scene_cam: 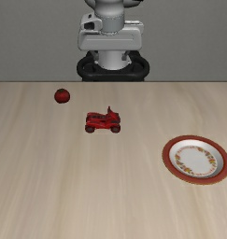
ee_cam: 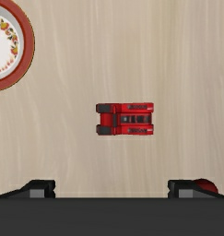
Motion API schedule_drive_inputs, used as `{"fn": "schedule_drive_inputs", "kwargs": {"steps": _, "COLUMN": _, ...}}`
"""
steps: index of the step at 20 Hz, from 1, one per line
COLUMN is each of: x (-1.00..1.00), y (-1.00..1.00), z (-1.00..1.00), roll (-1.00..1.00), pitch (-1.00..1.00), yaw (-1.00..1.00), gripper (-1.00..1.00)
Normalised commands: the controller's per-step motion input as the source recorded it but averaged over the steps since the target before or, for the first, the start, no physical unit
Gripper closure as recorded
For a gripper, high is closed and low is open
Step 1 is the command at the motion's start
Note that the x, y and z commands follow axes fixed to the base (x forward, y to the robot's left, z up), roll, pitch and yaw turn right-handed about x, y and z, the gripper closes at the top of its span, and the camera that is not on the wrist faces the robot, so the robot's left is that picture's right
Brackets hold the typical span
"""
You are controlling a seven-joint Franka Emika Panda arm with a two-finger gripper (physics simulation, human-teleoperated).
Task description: Pick up the tomato and put it on the plate
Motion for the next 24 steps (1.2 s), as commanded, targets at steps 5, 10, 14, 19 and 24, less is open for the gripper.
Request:
{"fn": "schedule_drive_inputs", "kwargs": {"steps": 5, "x": 0.0, "y": -1.0, "z": 0.0, "roll": 0.0, "pitch": 0.0, "yaw": 0.0, "gripper": -1.0}}
{"fn": "schedule_drive_inputs", "kwargs": {"steps": 10, "x": 0.0, "y": -1.0, "z": 0.0, "roll": 0.0, "pitch": 0.0, "yaw": 0.0, "gripper": -1.0}}
{"fn": "schedule_drive_inputs", "kwargs": {"steps": 14, "x": 0.0, "y": -1.0, "z": 0.0, "roll": 0.0, "pitch": 0.0, "yaw": 0.0, "gripper": -1.0}}
{"fn": "schedule_drive_inputs", "kwargs": {"steps": 19, "x": -0.8, "y": -0.2, "z": 0.0, "roll": 0.0, "pitch": 0.0, "yaw": 0.0, "gripper": -1.0}}
{"fn": "schedule_drive_inputs", "kwargs": {"steps": 24, "x": -0.6, "y": -0.2, "z": -0.2, "roll": 0.0, "pitch": 0.0, "yaw": 0.0, "gripper": -1.0}}
